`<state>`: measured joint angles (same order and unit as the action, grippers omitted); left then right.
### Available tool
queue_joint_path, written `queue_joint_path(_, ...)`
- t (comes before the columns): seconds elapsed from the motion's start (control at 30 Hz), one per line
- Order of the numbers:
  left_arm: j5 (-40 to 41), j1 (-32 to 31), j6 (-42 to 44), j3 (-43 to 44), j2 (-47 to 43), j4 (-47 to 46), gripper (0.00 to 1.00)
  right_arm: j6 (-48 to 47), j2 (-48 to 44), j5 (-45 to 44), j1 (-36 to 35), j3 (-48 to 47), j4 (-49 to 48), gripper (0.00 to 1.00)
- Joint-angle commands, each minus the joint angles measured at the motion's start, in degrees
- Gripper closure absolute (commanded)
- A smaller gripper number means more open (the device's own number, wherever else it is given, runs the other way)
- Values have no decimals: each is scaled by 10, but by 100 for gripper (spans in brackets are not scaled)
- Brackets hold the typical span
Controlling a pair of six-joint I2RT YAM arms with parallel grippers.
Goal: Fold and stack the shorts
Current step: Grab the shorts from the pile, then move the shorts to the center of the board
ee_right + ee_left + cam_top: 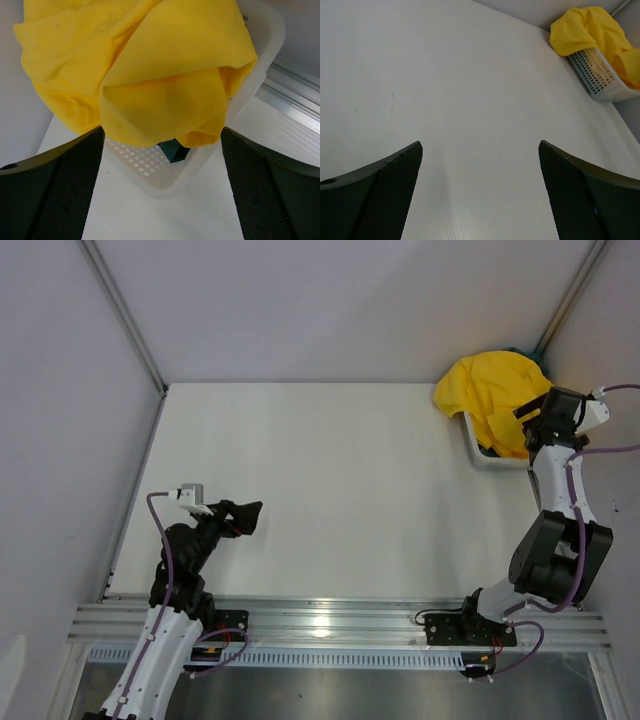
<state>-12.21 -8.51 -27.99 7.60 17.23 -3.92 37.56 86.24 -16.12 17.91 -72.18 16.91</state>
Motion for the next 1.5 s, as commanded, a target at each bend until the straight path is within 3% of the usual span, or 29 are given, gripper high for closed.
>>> queue_joint_path(0.0, -11, -4, 8, 3, 6, -21, 1, 23, 42, 6, 5, -60, -1, 1)
queue_joint_path(0.2, -16, -4, 7, 3, 18, -30, 1, 23, 132, -9, -2, -102, -7, 1)
queue_joint_path(0.33, -13, -3, 7, 2, 21, -34, 1, 27, 172, -23, -14, -124, -2, 14)
queue_joint_path(0.4, -14, -4, 7, 4, 25, -34, 1, 23, 179, -22, -24, -137, -10, 42)
queue_joint_path(0.43, -14, -4, 7, 3, 26, -35, 1, 23, 180, -24, -33, -149, -9, 64)
queue_joint_path(0.53, -18, -4, 7, 5, 29, -36, 1, 17, 170, -21, -48, -178, -2, 89)
queue_joint_path(0.6, -17, -3, 8, 5, 32, -35, 1, 7, 156, -20, -67, -213, 8, 100)
queue_joint_path(0.83, -16, -4, 8, 5, 29, -35, 1, 25, 76, 72, -107, -264, -37, 100)
queue_joint_path(0.97, -17, -4, 9, 5, 26, -34, 1, 57, 25, 207, -123, -262, -136, 100)
queue_joint_path(1.03, -18, -4, 9, 5, 23, -33, 1, 58, -3, 223, -144, -276, -183, 100)
queue_joint_path(1.23, -17, -4, 10, 6, 13, -28, 1, 40, -53, 233, -211, -375, -200, 100)
queue_joint_path(1.47, -18, -4, 10, 5, 14, -27, 1, 91, -88, 273, -242, -454, -196, 100)
